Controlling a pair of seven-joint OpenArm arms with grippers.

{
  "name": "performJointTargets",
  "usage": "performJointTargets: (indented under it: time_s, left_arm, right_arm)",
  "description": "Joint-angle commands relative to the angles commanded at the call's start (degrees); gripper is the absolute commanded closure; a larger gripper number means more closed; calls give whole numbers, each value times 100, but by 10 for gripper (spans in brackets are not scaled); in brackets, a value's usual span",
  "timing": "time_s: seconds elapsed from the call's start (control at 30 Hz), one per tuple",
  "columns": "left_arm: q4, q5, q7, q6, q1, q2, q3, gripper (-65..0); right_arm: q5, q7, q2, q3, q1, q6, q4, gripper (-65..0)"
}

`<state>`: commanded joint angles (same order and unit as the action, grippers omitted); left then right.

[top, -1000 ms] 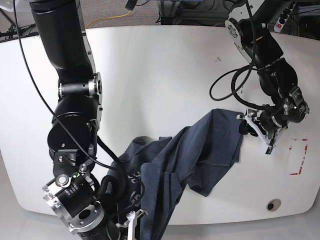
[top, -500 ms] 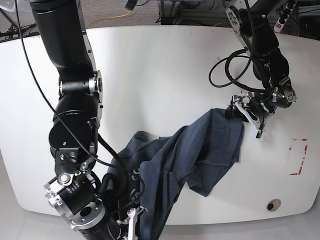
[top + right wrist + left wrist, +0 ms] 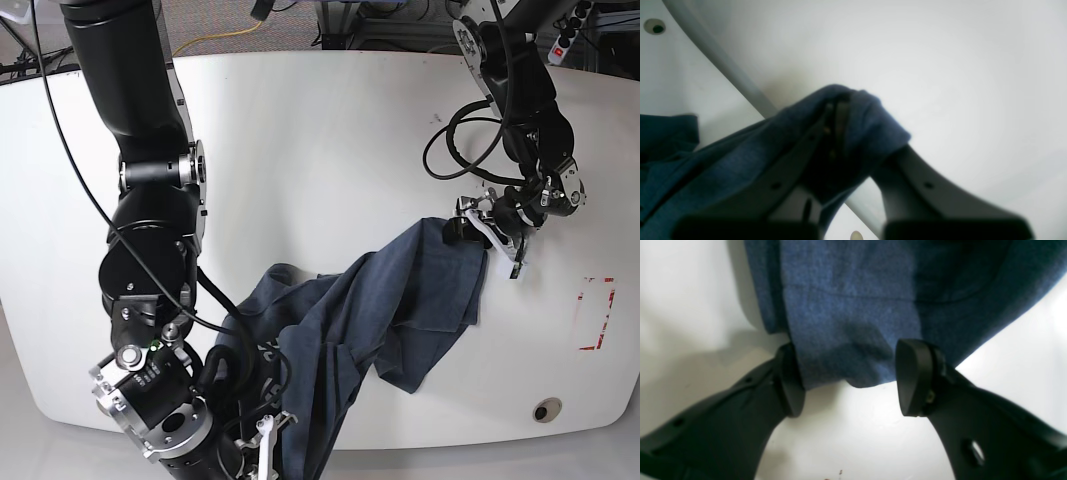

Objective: Fold the T-shirt properly
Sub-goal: 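Pull the T-shirt edge with the left gripper away from the right gripper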

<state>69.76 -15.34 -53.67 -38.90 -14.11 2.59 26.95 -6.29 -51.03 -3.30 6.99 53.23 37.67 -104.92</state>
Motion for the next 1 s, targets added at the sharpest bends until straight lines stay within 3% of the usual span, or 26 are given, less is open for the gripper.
performJointTargets:
  time_s: [0.13, 0.2, 0.47, 0.57, 0.7, 0.83, 1.0]
  left_arm:
    - [0, 0, 0, 9, 0, -9, 0, -65]
    - [26, 9, 0, 9, 0, -18, 0, -3]
    - [888, -18, -26, -18, 44, -35, 0, 0]
    - [1380, -26, -26, -18, 0, -44, -123, 0]
    - [2040, -26, -53, -18, -158, -9, -299, 0]
    - [2664, -26, -536, -18, -571, 0, -255, 0]
    - [3288, -26, -756, 9, -993, 193, -202, 0]
  right_arm:
    - [0, 0, 0, 0, 0, 0, 0, -2]
    - [0, 0, 0, 0, 0, 0, 0, -2]
    - [0, 0, 0, 0, 18, 0, 9, -2]
    - [-158, 18, -18, 0, 44, -132, 18, -2]
    - [-413, 35, -26, 0, 53, -158, 18, -2]
    - [-563, 35, -193, -26, 193, -176, 18, -2]
    - [-580, 35, -492, -26, 387, -193, 132, -2]
